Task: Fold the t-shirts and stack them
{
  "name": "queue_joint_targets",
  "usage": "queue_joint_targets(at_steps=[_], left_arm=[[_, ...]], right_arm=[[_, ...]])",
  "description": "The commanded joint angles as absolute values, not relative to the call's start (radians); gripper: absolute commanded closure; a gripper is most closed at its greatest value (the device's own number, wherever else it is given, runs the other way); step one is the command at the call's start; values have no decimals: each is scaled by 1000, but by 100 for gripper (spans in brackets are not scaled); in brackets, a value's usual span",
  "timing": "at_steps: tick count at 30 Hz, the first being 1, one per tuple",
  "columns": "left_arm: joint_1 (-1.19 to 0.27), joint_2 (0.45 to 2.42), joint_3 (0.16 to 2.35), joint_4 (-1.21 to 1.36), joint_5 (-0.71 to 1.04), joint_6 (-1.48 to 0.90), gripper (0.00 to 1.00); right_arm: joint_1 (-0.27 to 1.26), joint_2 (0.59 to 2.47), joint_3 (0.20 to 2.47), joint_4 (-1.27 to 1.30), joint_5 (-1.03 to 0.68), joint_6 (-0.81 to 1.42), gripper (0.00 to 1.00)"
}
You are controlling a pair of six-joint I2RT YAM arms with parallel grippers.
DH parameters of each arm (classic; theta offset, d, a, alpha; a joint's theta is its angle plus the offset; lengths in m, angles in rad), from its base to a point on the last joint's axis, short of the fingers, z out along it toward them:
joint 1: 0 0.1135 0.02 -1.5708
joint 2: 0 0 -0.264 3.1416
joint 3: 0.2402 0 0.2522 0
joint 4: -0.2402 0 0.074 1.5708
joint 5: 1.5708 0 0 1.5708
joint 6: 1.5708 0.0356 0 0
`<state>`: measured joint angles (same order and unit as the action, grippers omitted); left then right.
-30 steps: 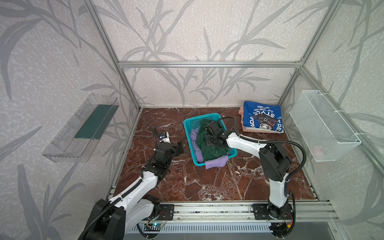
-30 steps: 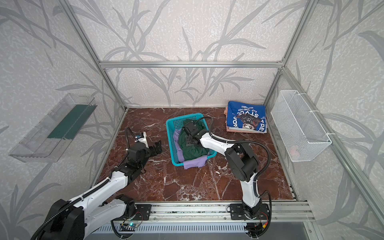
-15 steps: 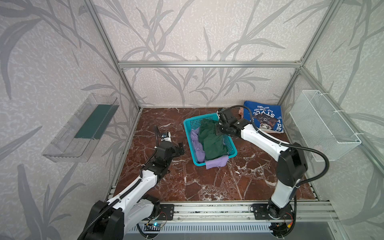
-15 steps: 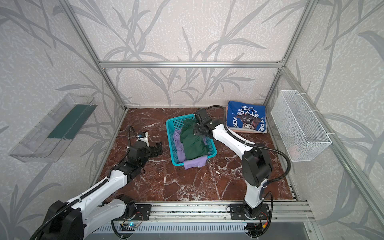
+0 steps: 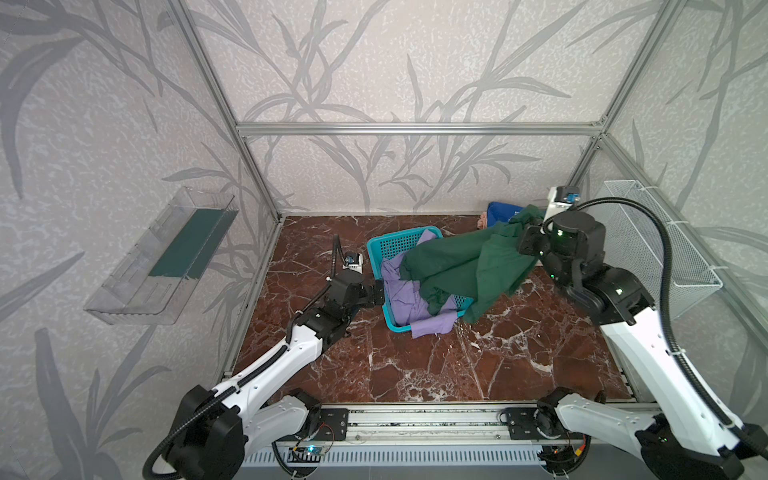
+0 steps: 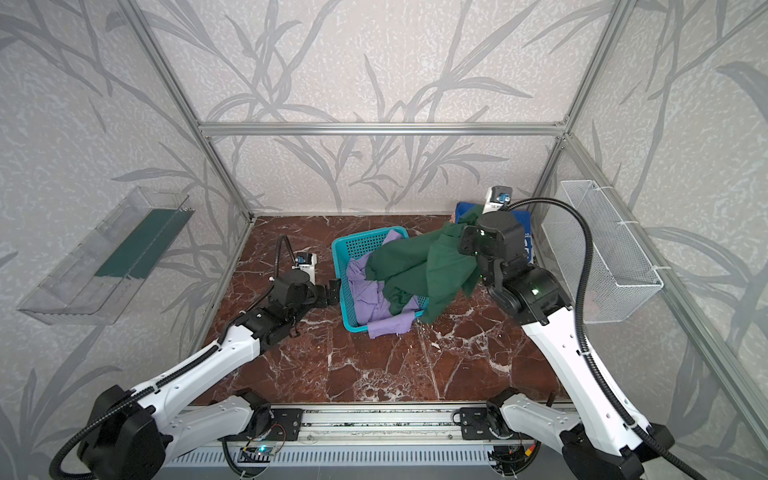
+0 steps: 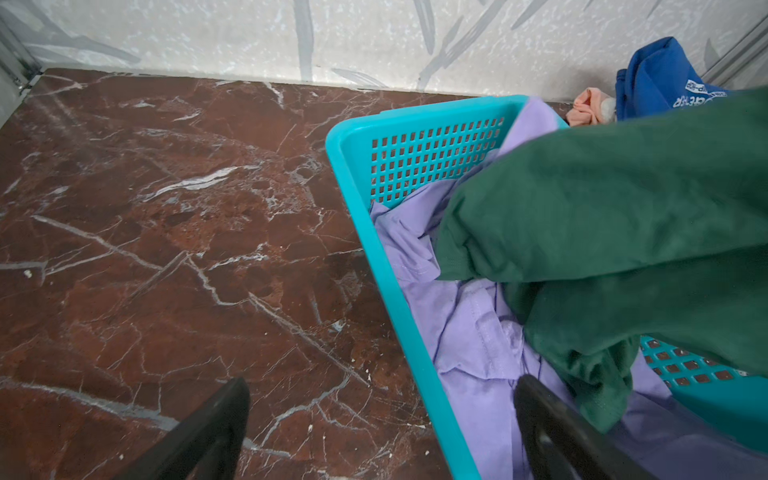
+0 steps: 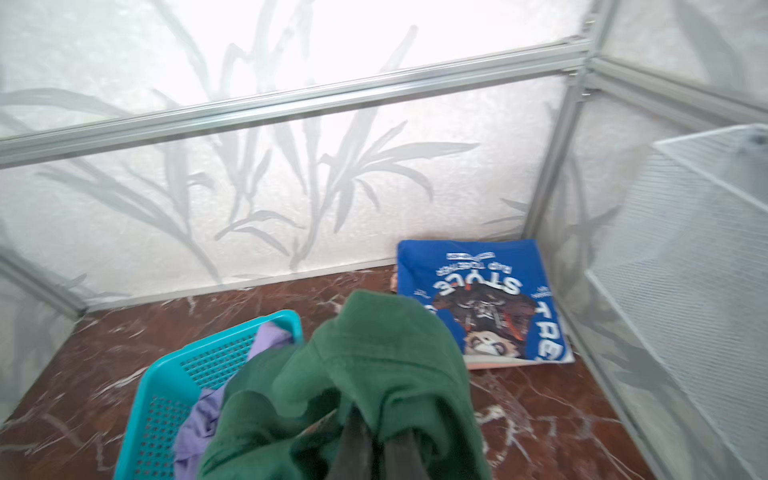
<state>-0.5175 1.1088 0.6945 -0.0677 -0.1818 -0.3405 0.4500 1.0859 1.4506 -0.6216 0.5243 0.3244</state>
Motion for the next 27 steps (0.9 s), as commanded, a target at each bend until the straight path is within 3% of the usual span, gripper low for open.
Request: queue_joint_targets(at_steps=[1, 8, 15, 23, 24, 25, 27], left_arm=[[-542, 1137, 753, -98, -182, -319, 1], [-593, 1202, 821, -128, -173, -309, 1], [-606, 1287, 892, -143, -155, -311, 1], [-620, 1359, 932, -136, -113, -330, 1], [-621, 1364, 941, -148, -113, -331, 1], [-621, 1366, 948, -157, -116, -332, 1], [-622, 1360, 947, -158, -119, -336, 1]], right_arm=[[389, 1041, 1401, -747, 587, 391, 100], [249, 1024, 1203, -784, 396, 516, 100], [247, 1028, 908, -626, 218, 595, 100], [254, 1173, 701, -388, 53, 627, 100], [258, 1183, 696, -384, 58, 622, 94], [262, 1194, 687, -372, 53, 613, 75], [266, 1201, 684, -359, 15, 596, 51]])
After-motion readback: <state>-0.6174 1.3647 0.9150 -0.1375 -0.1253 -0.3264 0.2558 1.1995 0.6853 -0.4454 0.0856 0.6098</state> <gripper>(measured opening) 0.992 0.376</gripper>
